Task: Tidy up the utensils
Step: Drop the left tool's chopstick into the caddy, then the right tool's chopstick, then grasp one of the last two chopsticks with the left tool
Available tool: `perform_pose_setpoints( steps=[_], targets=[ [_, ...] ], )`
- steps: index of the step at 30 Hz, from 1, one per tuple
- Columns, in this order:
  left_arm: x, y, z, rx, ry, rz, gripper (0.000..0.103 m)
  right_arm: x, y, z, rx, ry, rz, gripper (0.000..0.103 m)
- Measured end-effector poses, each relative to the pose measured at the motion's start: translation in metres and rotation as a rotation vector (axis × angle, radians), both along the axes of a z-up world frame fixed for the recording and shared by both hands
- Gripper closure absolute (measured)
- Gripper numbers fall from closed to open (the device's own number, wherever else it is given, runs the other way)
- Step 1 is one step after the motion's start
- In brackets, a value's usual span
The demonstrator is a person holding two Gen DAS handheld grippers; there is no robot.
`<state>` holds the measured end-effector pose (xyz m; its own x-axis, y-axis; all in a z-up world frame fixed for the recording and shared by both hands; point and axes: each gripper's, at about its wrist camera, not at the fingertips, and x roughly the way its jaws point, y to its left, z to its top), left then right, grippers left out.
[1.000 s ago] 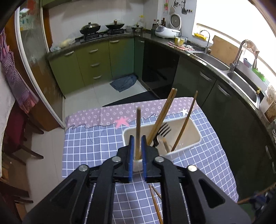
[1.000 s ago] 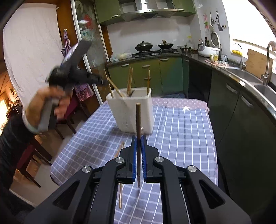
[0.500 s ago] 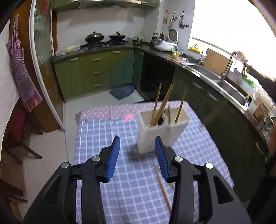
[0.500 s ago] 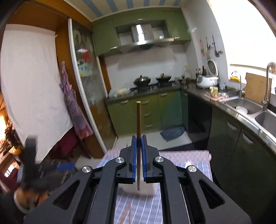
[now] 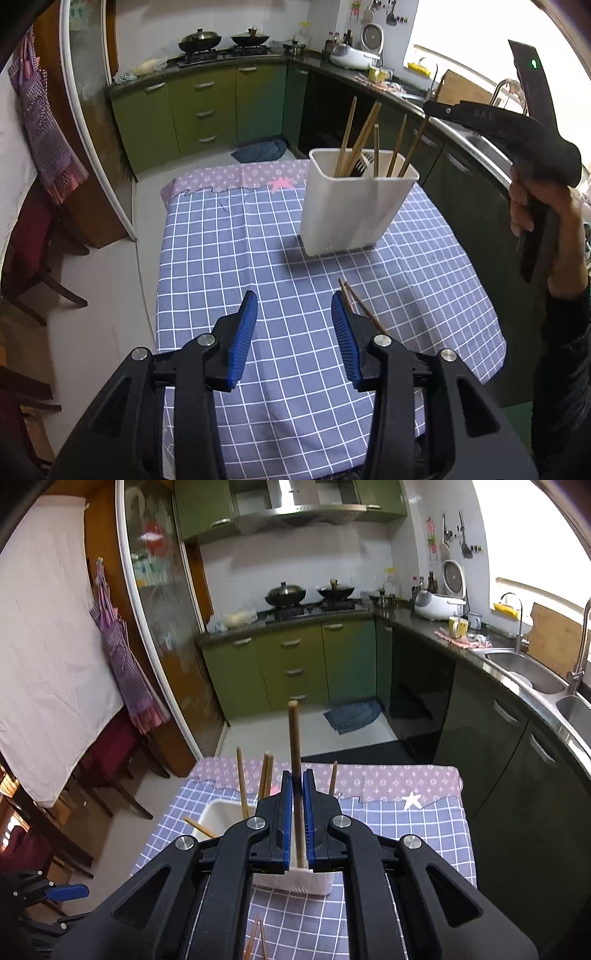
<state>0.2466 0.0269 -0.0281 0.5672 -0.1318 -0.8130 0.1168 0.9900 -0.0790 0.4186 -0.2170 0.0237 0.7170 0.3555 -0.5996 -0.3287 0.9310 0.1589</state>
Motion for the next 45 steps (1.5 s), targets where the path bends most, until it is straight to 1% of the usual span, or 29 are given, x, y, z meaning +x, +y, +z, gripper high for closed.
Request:
perform_pose_setpoints(
  steps=[1, 2, 4, 6, 8, 9, 11, 15, 18, 19, 20, 21, 23, 25, 28, 29, 32, 37, 41, 43, 45],
  targets=[
    [0.0, -0.003, -0.002, 0.002, 0.005, -0.002, 0.063, -0.001, -0.001, 0.0, -0.001, -0.005, 0.0, 0.088],
    [0.001, -0.007, -0.005, 0.003, 0.016, -0.006, 0.063, -0.005, -0.003, 0.002, 0.0, -0.015, 0.0, 0.085],
    [0.004, -0.016, -0.012, 0.008, 0.039, -0.021, 0.063, -0.015, -0.007, 0.009, 0.004, -0.044, 0.002, 0.085],
    [0.009, -0.025, -0.019, 0.011, 0.066, -0.035, 0.063, -0.031, -0.014, 0.015, 0.01, -0.064, 0.012, 0.082],
    [0.016, -0.038, -0.034, 0.008, 0.118, -0.055, 0.063, -0.05, -0.023, 0.015, 0.001, -0.066, 0.027, 0.072],
    [0.018, -0.043, -0.04, 0.009, 0.137, -0.061, 0.063, -0.059, -0.026, 0.012, -0.01, -0.058, 0.034, 0.071],
    [0.026, -0.058, -0.059, 0.016, 0.194, -0.08, 0.063, -0.073, -0.032, -0.001, -0.045, -0.024, 0.049, 0.071],
    [0.043, -0.083, -0.097, 0.032, 0.299, -0.092, 0.063, -0.09, -0.043, -0.049, -0.134, 0.09, 0.077, 0.071],
    [0.055, -0.095, -0.119, 0.035, 0.362, -0.08, 0.063, -0.097, -0.055, -0.087, -0.169, 0.17, 0.086, 0.071],
    [0.058, -0.098, -0.125, 0.033, 0.381, -0.073, 0.064, -0.099, -0.059, -0.098, -0.175, 0.192, 0.087, 0.071],
    [0.063, -0.1, -0.131, 0.029, 0.4, -0.063, 0.069, -0.1, -0.064, -0.106, -0.176, 0.208, 0.086, 0.071],
    [0.066, -0.103, -0.135, 0.027, 0.415, -0.055, 0.07, -0.101, -0.068, -0.114, -0.173, 0.222, 0.085, 0.071],
    [0.072, -0.107, -0.141, 0.027, 0.43, -0.039, 0.07, -0.102, -0.076, -0.129, -0.173, 0.249, 0.086, 0.071],
    [0.076, -0.11, -0.145, 0.036, 0.436, -0.025, 0.073, -0.102, -0.081, -0.136, -0.174, 0.265, 0.084, 0.071],
    [0.082, -0.114, -0.153, 0.054, 0.454, -0.003, 0.08, -0.104, -0.087, -0.147, -0.166, 0.287, 0.088, 0.071],
    [0.084, -0.115, -0.157, 0.059, 0.464, 0.006, 0.082, -0.102, -0.088, -0.147, -0.164, 0.29, 0.088, 0.07],
    [0.089, -0.117, -0.165, 0.069, 0.484, 0.024, 0.083, -0.102, -0.09, -0.147, -0.158, 0.294, 0.089, 0.07],
    [0.095, -0.124, -0.173, 0.093, 0.481, 0.032, 0.084, -0.104, -0.098, -0.148, -0.155, 0.296, 0.081, 0.07],
    [0.097, -0.128, -0.176, 0.128, 0.472, 0.034, 0.094, -0.105, -0.099, -0.148, -0.158, 0.301, 0.077, 0.07],
    [0.098, -0.128, -0.177, 0.122, 0.474, 0.031, 0.095, -0.105, -0.097, -0.15, -0.165, 0.307, 0.081, 0.069],
    [0.098, -0.123, -0.177, 0.116, 0.475, 0.032, 0.097, -0.105, -0.094, -0.152, -0.174, 0.317, 0.09, 0.066]
  ],
)
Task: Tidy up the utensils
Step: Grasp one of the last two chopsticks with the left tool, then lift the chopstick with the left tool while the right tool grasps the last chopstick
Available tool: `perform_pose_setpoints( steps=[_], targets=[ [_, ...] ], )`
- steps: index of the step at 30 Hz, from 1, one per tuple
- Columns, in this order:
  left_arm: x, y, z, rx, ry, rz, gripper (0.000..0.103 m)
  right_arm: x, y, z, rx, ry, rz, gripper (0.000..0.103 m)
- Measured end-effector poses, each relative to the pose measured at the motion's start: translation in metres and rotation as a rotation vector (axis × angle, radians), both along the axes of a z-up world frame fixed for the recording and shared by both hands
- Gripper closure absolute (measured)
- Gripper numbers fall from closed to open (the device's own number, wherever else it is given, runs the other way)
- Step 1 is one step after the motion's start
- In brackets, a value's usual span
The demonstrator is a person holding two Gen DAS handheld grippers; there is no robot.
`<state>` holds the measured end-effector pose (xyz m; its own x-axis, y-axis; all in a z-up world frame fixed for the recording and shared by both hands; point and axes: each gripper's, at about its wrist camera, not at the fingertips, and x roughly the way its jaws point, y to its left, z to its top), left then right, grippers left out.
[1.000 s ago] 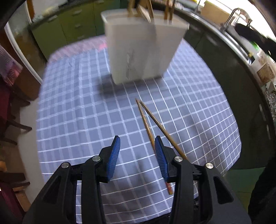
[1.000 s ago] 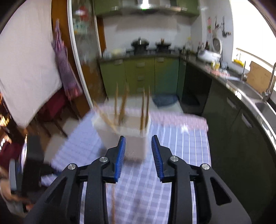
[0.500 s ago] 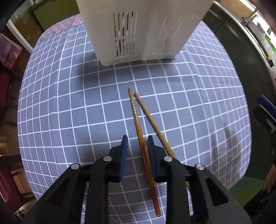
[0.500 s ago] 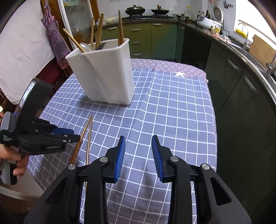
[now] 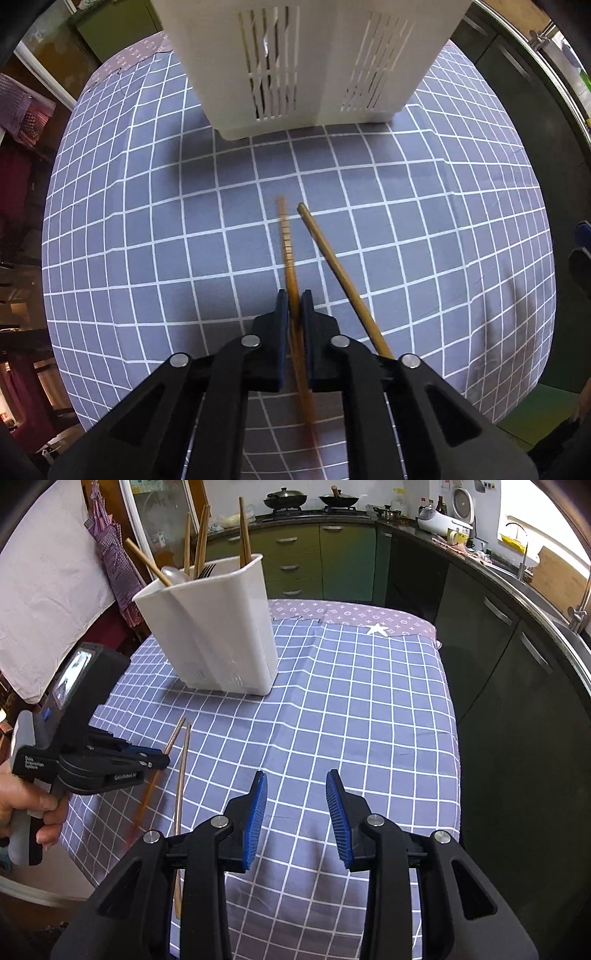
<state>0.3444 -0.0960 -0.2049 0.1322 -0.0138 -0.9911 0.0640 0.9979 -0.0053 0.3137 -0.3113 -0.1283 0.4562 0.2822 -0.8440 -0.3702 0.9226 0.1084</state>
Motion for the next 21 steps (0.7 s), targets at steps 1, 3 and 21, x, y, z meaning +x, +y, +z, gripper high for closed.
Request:
perform_pose_setpoints(
  steps=[1, 3, 21],
  targets=[
    [-0.001, 0.006, 0.001, -0.003, 0.0, 0.002, 0.097, 0.001, 0.002, -0.002, -0.003, 0.007, 0.006, 0.066],
    [-0.006, 0.019, 0.004, -0.016, -0.009, 0.008, 0.097, 0.002, 0.009, -0.005, -0.012, 0.023, 0.026, 0.066],
    [-0.06, 0.079, 0.091, -0.058, -0.265, -0.006, 0.097, 0.036, 0.148, -0.064, -0.153, 0.232, 0.245, 0.079]
  ],
)
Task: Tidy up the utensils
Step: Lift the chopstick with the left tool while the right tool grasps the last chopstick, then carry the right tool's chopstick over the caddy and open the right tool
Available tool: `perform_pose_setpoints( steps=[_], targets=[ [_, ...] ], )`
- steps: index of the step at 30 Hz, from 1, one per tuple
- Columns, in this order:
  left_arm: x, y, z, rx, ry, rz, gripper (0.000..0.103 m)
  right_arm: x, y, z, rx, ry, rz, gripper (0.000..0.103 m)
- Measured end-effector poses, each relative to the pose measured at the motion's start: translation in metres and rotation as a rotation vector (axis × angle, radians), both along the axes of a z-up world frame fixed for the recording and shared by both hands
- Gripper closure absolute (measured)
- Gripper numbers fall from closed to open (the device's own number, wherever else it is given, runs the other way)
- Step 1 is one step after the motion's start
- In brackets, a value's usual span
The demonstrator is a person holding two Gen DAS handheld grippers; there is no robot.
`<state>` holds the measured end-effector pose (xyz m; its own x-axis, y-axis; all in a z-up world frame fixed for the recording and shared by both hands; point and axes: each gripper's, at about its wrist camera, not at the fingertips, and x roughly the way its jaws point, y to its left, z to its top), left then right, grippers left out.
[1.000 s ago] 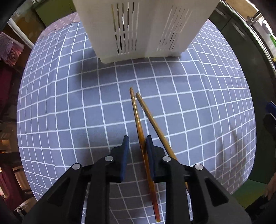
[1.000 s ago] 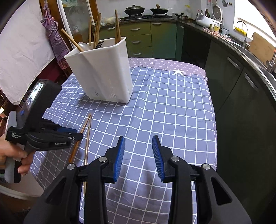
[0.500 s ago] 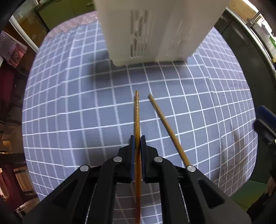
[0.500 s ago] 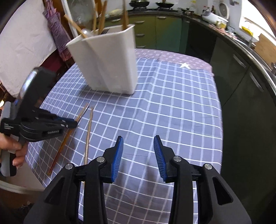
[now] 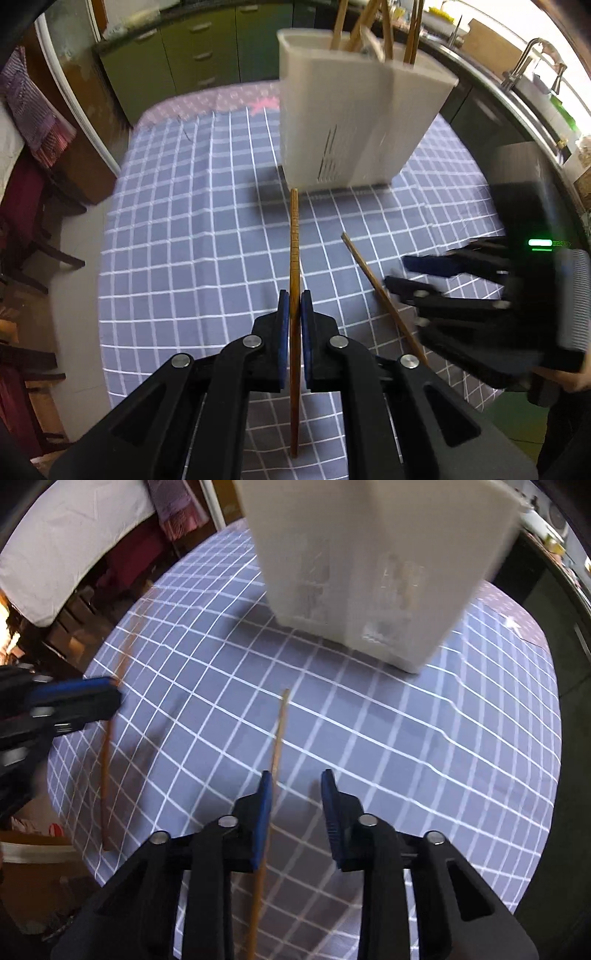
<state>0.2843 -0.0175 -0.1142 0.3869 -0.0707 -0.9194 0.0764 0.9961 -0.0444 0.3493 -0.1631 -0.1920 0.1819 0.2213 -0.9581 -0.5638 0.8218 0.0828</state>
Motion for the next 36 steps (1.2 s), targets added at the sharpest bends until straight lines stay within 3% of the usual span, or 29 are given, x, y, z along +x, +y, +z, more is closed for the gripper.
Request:
perform_pose_setpoints(
  steps=[8, 12, 19, 26, 36],
  targets=[
    [-0.012, 0.007, 0.022, -0.019, -0.084, 0.001, 0.097, 0.009, 0.027, -0.012, -0.063, 0.0, 0.011, 0.08],
    [-0.02, 0.011, 0.027, -0.024, -0.105, -0.002, 0.097, 0.009, 0.031, -0.015, -0.054, -0.002, 0.016, 0.096],
    [-0.03, 0.009, 0.035, -0.019, -0.133, -0.012, 0.097, 0.011, 0.03, -0.008, -0.009, -0.014, -0.025, 0.097],
    [-0.035, 0.007, 0.042, -0.011, -0.159, -0.016, 0.097, -0.001, -0.007, 0.057, 0.128, -0.156, -0.096, 0.097],
    [-0.045, 0.007, 0.05, -0.008, -0.216, -0.014, 0.097, -0.076, -0.095, 0.153, 0.316, -0.435, -0.179, 0.097]
  ],
)
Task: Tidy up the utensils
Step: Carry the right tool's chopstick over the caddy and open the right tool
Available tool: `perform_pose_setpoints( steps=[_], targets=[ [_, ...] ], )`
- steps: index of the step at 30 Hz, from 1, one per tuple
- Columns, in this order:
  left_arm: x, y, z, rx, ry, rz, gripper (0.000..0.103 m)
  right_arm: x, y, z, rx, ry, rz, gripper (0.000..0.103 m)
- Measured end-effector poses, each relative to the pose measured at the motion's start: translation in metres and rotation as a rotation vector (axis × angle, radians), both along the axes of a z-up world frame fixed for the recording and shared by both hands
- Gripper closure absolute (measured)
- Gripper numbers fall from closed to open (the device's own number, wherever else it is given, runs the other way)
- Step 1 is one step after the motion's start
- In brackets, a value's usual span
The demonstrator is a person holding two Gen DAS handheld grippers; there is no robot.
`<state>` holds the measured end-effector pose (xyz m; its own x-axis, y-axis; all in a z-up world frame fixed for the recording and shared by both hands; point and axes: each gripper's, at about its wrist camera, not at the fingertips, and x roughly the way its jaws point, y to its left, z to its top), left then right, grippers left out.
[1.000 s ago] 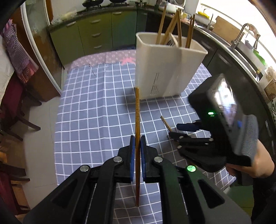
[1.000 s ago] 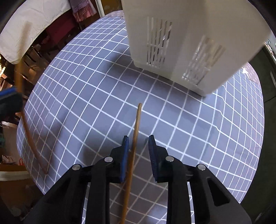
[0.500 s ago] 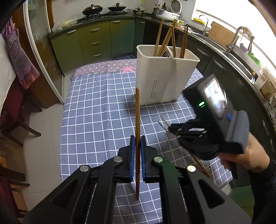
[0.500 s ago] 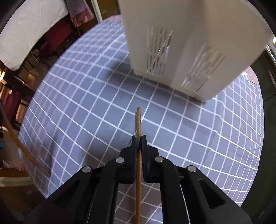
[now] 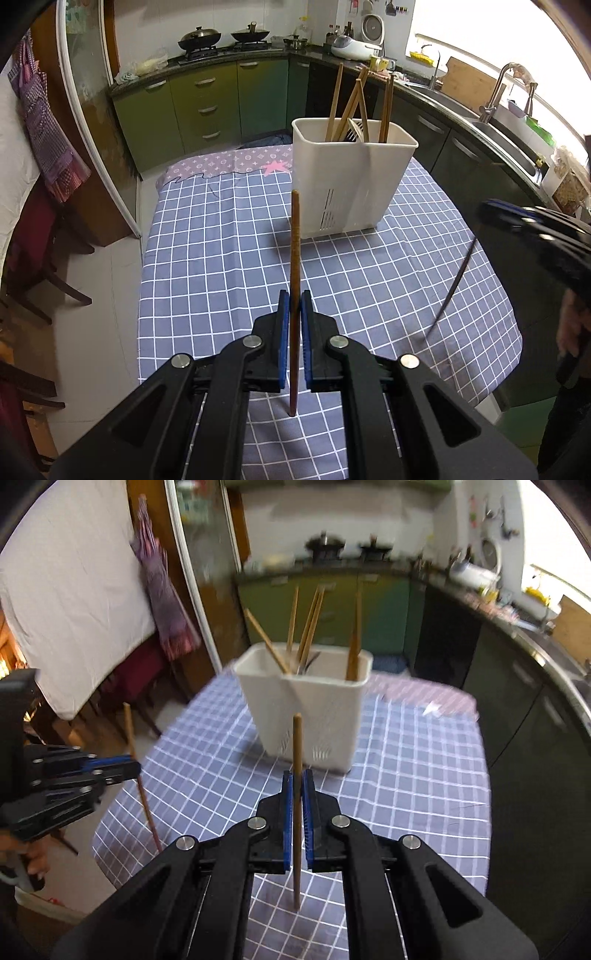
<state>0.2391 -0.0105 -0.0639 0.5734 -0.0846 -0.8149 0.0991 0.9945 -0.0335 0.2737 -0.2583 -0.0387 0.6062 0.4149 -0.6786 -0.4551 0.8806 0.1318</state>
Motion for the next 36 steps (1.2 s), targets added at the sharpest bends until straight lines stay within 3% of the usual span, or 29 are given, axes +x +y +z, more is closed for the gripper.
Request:
perform_pose_setpoints(
  steps=[8, 20, 36],
  targets=[
    [-0.014, 0.003, 0.004, -0.01, -0.064, -0.001, 0.097, -0.036, -0.019, 0.008, 0.019, -0.035, -0.022, 0.097],
    [-0.034, 0.008, 0.014, -0.019, -0.155, -0.002, 0.097, -0.036, -0.016, 0.002, 0.017, -0.027, -0.027, 0.097],
    [-0.032, 0.002, 0.011, 0.003, -0.152, -0.021, 0.097, -0.027, -0.006, 0.005, 0.011, -0.021, -0.015, 0.097]
  ],
)
